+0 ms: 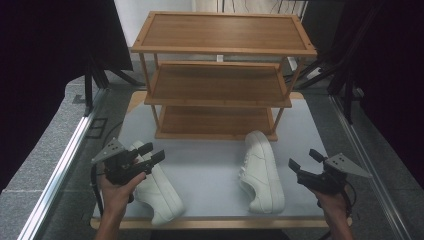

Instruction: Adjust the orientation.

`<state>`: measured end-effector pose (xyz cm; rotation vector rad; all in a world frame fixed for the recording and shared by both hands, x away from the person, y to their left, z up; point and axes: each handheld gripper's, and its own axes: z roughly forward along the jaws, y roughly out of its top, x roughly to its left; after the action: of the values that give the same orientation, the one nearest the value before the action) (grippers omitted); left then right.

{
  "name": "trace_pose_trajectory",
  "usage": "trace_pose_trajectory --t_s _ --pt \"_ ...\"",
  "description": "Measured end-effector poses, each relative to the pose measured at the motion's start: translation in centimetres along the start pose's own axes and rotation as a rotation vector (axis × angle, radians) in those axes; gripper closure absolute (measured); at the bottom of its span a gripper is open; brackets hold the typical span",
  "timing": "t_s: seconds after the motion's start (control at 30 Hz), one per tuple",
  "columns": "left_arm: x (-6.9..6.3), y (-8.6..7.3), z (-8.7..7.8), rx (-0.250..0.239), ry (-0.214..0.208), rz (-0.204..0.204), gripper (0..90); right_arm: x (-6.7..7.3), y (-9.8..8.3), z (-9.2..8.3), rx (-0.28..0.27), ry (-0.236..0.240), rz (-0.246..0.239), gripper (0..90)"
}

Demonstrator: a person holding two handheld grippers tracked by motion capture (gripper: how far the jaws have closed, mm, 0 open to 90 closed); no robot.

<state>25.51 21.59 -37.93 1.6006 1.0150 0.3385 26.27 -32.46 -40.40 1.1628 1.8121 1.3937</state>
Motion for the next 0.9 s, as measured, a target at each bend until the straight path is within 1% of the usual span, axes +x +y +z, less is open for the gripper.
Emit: trace_pose_trajectory --t_s 0.1,0.2,0.33,0.37,0.47,0.5,0.53,0.57,0.6,0.63,0.67,0.7,0.73,0.8,0.87,0.9 --pt "0.0 -0.2 0.0 0.007 0.01 0.002 39.7 -0.4 -0.1 -0.3 -0.011 -0.016 0.021 19.9" --pt "0.0 -0.2 0.0 0.006 0.012 -0.003 39.3 -0.7 -0.3 -0.4 -0.01 -0.012 0.056 20.1" --pt "-0.1 -0.2 0.0 0.006 0.009 -0.003 38.2 -0.7 -0.4 -0.4 0.007 -0.006 0.057 21.2" --pt "-0.1 -0.3 0.0 0.01 0.006 0.0 37.5 -0.7 -0.4 -0.3 0.02 0.012 0.066 22.1" --pt "-0.2 -0.4 -0.1 0.018 0.01 0.004 37.1 -0.7 -0.4 -0.1 0.032 0.021 0.077 22.3" --pt "-0.2 -0.6 -0.3 0.021 0.022 0.007 37.3 -0.7 -0.3 0.1 0.043 0.025 0.085 23.4" --pt "-0.2 -0.6 -0.3 0.021 0.022 0.007 37.9 -0.7 -0.3 0.1 0.043 0.025 0.085 23.4" --pt "-0.1 -0.8 -0.6 0.021 0.033 0.003 39.1 -0.7 -0.1 0.5 0.051 0.036 0.082 25.0" --pt "-0.1 -0.8 -0.6 0.021 0.033 0.003 41.0 -0.7 -0.1 0.5 0.051 0.036 0.082 25.0" --pt "0.0 -0.9 -0.7 0.02 0.04 0.001 41.0 -0.7 -0.1 0.7 0.055 0.04 0.075 25.6" --pt "0.1 -0.9 -0.9 0.017 0.05 -0.002 43.4 -0.6 0.0 0.9 0.062 0.044 0.068 25.6" --pt "0.1 -1.0 -1.0 0.01 0.062 -0.006 50.2 -0.6 0.0 1.3 0.079 0.053 0.054 25.9" --pt "0.2 -1.0 -1.2 0.008 0.073 -0.01 50.2 -0.6 0.0 1.3 0.079 0.053 0.054 25.9" --pt "0.5 -1.0 -1.5 0.003 0.095 -0.018 57.3 -0.6 0.1 1.7 0.089 0.062 0.047 26.3" --pt "0.6 -1.2 -1.9 0.001 0.117 -0.018 65.3 -0.7 0.1 2.0 0.093 0.069 0.049 26.6" --pt "0.8 -1.7 -2.6 0.006 0.137 -0.02 72.4 -0.9 -0.1 2.3 0.097 0.074 0.054 27.1"
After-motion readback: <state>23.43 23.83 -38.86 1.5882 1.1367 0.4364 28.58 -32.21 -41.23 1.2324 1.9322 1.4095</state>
